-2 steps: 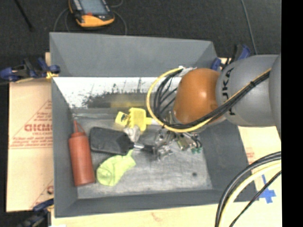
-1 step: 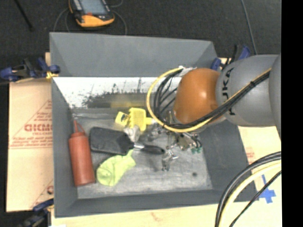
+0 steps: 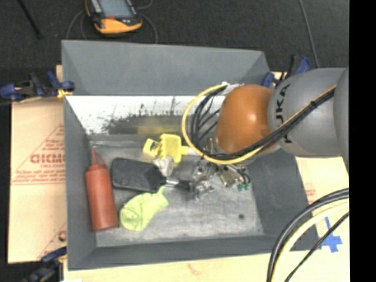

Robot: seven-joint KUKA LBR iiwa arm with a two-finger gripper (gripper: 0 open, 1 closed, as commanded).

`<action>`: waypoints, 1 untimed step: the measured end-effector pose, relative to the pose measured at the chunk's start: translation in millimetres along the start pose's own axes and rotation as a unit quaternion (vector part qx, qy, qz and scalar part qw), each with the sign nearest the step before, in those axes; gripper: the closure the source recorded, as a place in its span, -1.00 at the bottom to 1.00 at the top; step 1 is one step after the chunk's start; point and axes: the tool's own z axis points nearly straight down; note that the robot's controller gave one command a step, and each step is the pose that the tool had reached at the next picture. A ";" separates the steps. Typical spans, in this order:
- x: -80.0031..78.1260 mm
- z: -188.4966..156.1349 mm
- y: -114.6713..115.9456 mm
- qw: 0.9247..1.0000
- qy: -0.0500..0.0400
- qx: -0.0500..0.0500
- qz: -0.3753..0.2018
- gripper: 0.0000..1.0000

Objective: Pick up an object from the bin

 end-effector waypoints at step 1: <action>0.0 0.0 0.1 1.000 0.000 0.000 0.000 -1.00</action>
Offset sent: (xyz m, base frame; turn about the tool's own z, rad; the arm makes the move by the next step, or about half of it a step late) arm 0.0000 0.0000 0.0000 0.0000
